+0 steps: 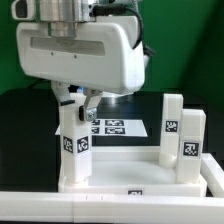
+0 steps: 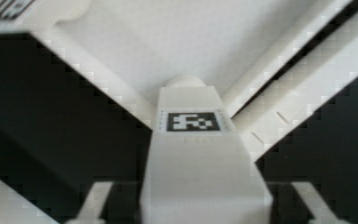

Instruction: Assemble desk

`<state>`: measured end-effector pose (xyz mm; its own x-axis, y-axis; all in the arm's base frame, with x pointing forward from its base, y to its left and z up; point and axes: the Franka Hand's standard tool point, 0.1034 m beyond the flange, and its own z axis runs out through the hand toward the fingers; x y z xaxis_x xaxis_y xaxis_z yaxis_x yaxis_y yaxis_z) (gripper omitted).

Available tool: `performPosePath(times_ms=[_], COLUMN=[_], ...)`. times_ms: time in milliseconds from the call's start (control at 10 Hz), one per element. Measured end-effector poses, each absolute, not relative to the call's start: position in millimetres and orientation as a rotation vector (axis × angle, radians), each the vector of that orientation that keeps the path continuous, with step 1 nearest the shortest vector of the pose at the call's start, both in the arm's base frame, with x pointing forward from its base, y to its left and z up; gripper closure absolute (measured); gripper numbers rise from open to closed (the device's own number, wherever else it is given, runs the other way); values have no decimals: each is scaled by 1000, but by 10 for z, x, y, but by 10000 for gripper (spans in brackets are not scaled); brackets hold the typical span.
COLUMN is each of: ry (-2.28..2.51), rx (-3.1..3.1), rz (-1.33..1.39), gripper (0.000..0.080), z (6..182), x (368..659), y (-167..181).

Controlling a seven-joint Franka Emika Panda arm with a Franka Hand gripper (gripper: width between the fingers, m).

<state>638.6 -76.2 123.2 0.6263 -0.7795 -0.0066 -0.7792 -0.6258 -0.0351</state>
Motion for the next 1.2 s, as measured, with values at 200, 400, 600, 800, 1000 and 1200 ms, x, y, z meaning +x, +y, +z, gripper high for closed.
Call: performPosePath(times_ms=[200,400,600,800,1000,1200], ry=[1640,1833,1814,1713,1513,1223], rx=[-2622,-2484,-2499,-2578,-2704,-2849], rz=[-26,-24,-26,-12,-17,-19], gripper=[509,509,509,343,164,152], z=[1230,1228,1228,1208,1203,1182], x=[6410,6422,6429,6422,6423,6417], y=[-738,-734,-732,-724,-719,-711])
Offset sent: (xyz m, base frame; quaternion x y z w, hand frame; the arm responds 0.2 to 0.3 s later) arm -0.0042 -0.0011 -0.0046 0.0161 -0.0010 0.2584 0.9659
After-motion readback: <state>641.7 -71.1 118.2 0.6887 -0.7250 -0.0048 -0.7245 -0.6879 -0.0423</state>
